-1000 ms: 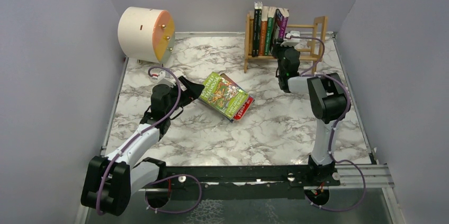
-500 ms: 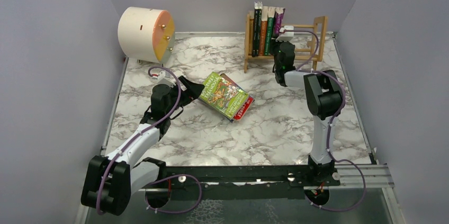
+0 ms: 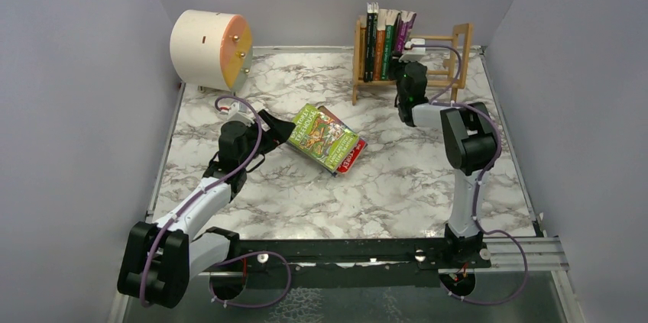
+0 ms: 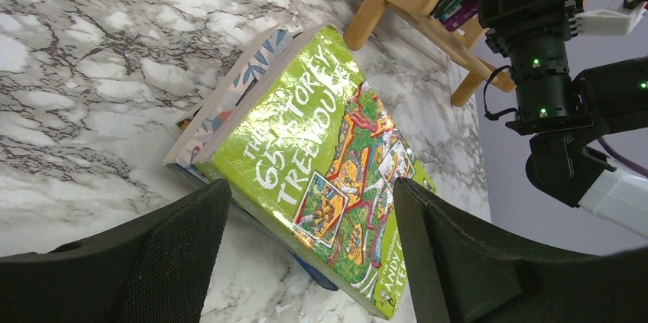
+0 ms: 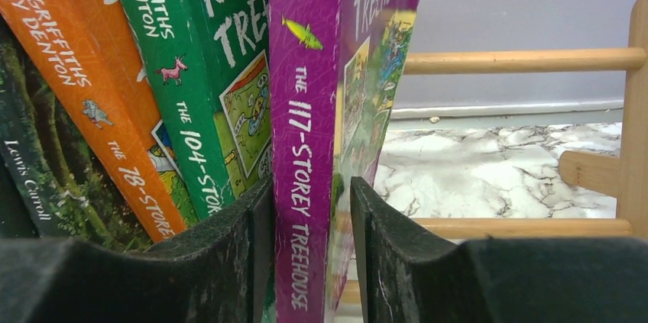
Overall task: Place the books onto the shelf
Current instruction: Place the book on the shelf.
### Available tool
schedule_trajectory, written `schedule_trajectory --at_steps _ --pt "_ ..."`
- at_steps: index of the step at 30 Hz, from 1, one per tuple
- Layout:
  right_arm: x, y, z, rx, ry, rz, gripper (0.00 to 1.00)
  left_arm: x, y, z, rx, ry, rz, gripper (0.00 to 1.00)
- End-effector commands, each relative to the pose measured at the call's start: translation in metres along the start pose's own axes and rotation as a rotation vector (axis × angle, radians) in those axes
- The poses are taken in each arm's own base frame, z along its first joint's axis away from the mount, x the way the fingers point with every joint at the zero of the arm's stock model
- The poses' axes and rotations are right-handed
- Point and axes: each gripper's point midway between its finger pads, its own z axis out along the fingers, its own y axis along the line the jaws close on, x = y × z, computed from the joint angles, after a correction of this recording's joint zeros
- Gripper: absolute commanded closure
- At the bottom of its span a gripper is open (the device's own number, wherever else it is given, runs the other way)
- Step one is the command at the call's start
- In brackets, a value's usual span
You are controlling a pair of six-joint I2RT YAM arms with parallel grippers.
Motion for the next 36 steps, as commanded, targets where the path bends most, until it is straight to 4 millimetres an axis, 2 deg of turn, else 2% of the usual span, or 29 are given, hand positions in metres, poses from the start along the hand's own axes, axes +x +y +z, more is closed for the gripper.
schedule_trajectory --at_steps 1,9,14,18,22,24,27,29,33,36 --pt "-0.027 0.021 -0.01 -0.088 -0.044 0.044 0.6 -0.003 -0.006 0.0 0.038 -0.01 0.01 0.29" --pt "-0.043 0.02 -0.018 -0.09 -0.071 0.048 0.59 -0.004 -0.008 0.0 0.042 -0.01 0.013 0.29" --pt "-0.06 0.016 -0.023 -0.075 -0.094 0.054 0.59 -0.005 -0.009 -0.001 0.046 -0.012 0.012 0.29" --pt "-0.081 0.012 -0.033 -0.058 -0.121 0.069 0.56 -0.005 -0.011 -0.002 0.053 -0.013 0.012 0.29" --pt "-0.11 0.007 -0.044 -0.038 -0.139 0.083 0.56 -0.006 -0.011 -0.004 0.054 -0.021 0.007 0.29" --pt "-0.12 0.012 -0.05 -0.045 -0.12 0.063 0.55 -0.008 -0.012 -0.005 0.053 -0.033 0.009 0.28" --pt "-0.133 0.031 -0.067 -0.052 -0.106 -0.042 0.55 -0.015 -0.011 -0.006 0.036 -0.058 0.011 0.27" --pt "-0.135 0.053 -0.078 -0.09 -0.078 -0.114 0.55 -0.019 -0.01 -0.006 0.011 -0.068 0.017 0.27" --pt "-0.12 0.105 -0.104 -0.253 0.037 -0.176 0.55 -0.022 -0.004 -0.004 -0.033 -0.05 0.023 0.24" --pt "-0.104 0.133 -0.128 -0.335 0.112 -0.163 0.55 -0.016 0.0 -0.002 -0.028 -0.028 -0.003 0.24"
